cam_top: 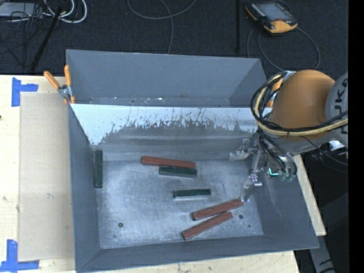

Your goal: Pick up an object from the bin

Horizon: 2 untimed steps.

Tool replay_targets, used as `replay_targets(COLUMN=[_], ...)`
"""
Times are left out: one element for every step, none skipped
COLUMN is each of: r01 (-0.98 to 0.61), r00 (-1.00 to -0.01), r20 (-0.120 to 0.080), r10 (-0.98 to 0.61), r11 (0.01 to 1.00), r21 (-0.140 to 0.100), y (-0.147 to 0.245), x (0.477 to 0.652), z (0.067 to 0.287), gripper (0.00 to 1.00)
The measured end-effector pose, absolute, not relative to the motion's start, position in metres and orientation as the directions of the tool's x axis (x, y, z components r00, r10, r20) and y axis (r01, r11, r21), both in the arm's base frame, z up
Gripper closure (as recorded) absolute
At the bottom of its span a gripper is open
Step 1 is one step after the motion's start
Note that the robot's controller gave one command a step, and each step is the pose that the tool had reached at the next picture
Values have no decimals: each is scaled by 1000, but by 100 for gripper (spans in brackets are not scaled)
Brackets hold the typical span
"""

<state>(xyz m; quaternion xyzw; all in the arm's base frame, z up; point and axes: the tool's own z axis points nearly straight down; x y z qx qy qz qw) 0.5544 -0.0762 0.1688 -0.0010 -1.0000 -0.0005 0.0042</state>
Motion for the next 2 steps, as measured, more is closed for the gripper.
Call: replay_targets(r01=[0, -186], r00=[-1000, -983], r20=[1, -6], r10=[0, -186], r11=[1000, 983], r21=[0, -1], y=[-76, -73], x=[556, 543], z=[173, 74], gripper=[0, 100])
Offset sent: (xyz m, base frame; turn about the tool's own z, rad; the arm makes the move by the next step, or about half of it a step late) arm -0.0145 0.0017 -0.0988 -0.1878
